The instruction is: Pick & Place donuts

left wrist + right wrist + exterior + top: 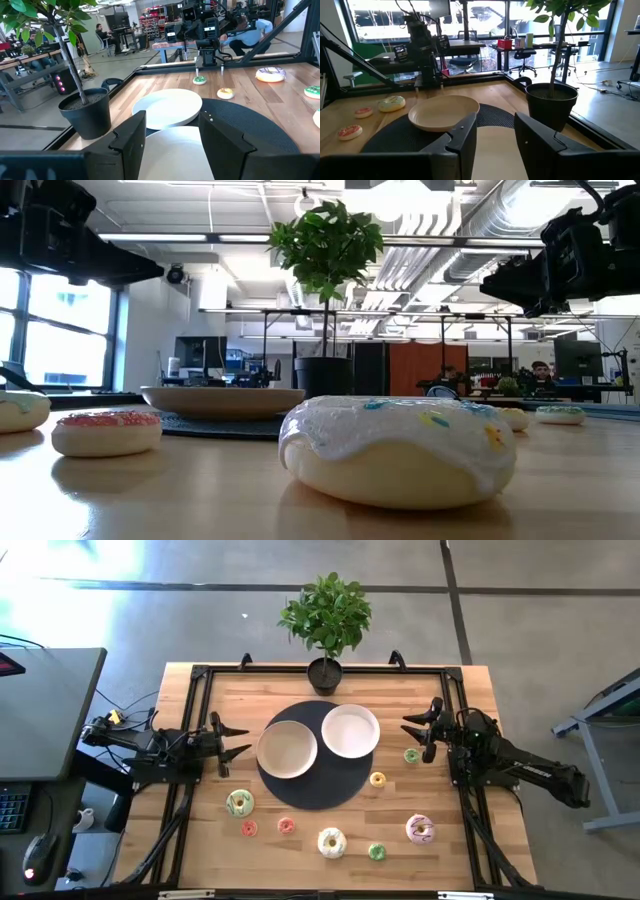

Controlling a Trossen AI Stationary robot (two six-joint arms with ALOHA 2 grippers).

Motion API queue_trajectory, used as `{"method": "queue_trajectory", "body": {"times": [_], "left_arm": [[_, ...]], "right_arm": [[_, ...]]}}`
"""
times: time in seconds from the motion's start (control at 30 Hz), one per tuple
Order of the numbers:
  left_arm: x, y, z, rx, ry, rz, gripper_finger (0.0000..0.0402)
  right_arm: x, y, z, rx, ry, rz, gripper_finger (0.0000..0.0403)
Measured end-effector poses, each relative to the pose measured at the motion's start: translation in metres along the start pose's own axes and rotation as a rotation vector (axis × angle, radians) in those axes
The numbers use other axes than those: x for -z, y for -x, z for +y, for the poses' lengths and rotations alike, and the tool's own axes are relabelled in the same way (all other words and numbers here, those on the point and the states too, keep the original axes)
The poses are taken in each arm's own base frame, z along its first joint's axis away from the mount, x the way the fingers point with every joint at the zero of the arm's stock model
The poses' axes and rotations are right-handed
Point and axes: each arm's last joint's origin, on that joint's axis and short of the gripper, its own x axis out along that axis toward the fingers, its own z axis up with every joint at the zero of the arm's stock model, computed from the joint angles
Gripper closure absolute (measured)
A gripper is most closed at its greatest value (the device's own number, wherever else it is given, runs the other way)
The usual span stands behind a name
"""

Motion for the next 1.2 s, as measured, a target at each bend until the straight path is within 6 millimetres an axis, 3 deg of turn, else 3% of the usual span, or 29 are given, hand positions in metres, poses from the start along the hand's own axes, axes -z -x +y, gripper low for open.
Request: {"method": "queue_trajectory", "body": {"times": [1.0, 1.2], "left_arm": [[0.0002, 0.0, -0.0001, 0.001, 0.002, 0.001, 0.0222], [0.001, 0.0004, -0.0022, 0.08, 0.025, 0.011, 0.0222]], "right_arm": [[0.0, 0.0, 0.0, 0.0, 0.0, 0.0, 0.0274], [0.0, 0.0, 0.0, 0.0, 0.0, 0.0, 0.0274]]}}
